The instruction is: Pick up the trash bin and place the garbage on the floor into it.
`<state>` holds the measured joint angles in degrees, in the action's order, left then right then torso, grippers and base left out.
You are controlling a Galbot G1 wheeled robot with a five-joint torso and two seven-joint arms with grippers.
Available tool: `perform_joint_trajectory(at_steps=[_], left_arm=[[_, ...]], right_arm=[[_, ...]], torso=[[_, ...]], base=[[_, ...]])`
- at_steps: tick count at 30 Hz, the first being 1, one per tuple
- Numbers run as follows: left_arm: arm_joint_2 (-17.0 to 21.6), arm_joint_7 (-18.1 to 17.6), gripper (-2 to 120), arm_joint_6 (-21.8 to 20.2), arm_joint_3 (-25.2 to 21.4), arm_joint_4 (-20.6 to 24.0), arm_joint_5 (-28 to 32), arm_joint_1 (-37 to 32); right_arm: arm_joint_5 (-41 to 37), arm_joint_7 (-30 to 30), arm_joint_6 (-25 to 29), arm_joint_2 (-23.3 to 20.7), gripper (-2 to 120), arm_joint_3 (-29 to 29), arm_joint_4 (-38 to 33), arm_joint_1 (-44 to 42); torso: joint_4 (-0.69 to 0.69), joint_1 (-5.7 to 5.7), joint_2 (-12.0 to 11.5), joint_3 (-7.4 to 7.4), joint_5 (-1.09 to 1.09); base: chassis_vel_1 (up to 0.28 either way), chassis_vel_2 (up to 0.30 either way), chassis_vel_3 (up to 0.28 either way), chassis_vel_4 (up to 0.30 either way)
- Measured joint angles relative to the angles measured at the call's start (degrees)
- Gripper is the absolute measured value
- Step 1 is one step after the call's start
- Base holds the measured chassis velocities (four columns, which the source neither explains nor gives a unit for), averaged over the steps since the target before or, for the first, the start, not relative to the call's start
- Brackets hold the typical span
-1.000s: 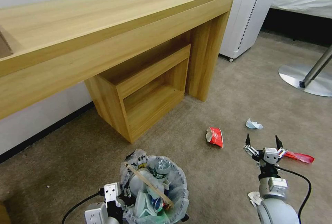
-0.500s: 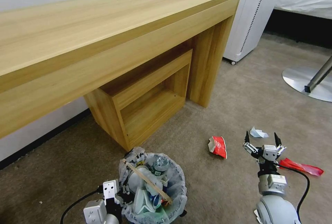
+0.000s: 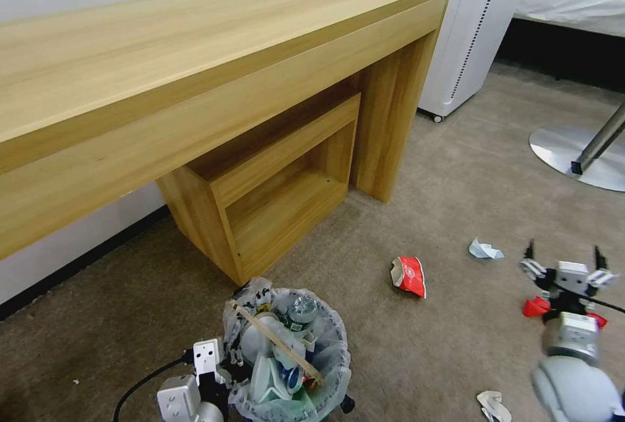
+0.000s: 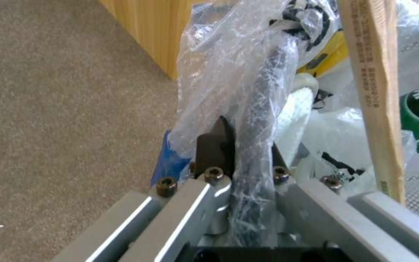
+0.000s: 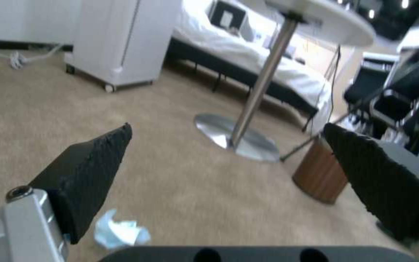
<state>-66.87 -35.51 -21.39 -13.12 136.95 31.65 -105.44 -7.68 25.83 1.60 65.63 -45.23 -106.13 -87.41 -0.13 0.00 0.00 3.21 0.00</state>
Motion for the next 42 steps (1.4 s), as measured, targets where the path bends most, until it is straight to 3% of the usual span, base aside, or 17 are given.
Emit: perform_joint_trajectory(at_steps=[11, 18, 22, 27, 34, 36, 42], left_arm=[[-0.02, 0.41, 0, 0.10, -0.54, 0.72, -0.93, -1.57], [-0.12, 0.68, 0, 0.13, -0.87, 0.93, -1.39, -2.06], [-0.15, 0.75, 0, 0.14, -1.51, 0.96, -1.49, -2.39], [-0.20, 0.80, 0, 0.19, -2.29, 1.05, -1.51, -2.91], [-0.82, 0.85, 0, 0.21, -2.57, 0.94, -2.07, -3.38], [-1.09, 0.95, 0, 0.22, -2.68, 0.56, -2.43, -3.67], [-1.20, 1.00, 0, 0.22, -3.31, 0.24, -2.46, -3.81]], right_arm=[[-2.59, 6.73, -7.78, 1.00, 100, 0.80, -0.82, -0.16], [-9.10, 5.30, -6.52, 1.84, 100, 4.33, -0.76, 1.14], [-13.16, 1.67, -4.81, -0.21, 100, 8.27, 0.61, 3.75], [-17.98, -3.68, -2.54, -3.80, 100, 12.25, 5.58, 9.10], [-23.64, -5.90, -3.02, -6.47, 100, 17.14, 12.68, 16.22], [-27.72, -6.64, -4.03, -7.35, 100, 20.78, 18.37, 21.94], [-29.53, -5.28, -4.78, -5.59, 100, 26.21, 26.17, 28.75]], torso=[[0.00, 0.00, 0.00, 0.00, -0.01], [0.00, 0.00, 0.00, 0.00, 0.01], [0.01, 0.00, 0.00, 0.00, 0.01], [0.01, 0.00, 0.00, 0.01, 0.00], [0.01, 0.00, 0.00, 0.01, 0.01], [0.00, 0.00, 0.00, 0.01, -0.01], [0.01, 0.00, -0.01, 0.01, 0.01]], base=[[0.000, 0.000, 0.000, 0.000], [0.000, 0.000, 0.000, 0.000], [0.000, 0.000, 0.000, 0.000], [0.000, 0.000, 0.000, 0.000], [0.000, 0.000, 0.000, 0.000], [0.000, 0.000, 0.000, 0.000], [0.000, 0.000, 0.000, 0.000]])
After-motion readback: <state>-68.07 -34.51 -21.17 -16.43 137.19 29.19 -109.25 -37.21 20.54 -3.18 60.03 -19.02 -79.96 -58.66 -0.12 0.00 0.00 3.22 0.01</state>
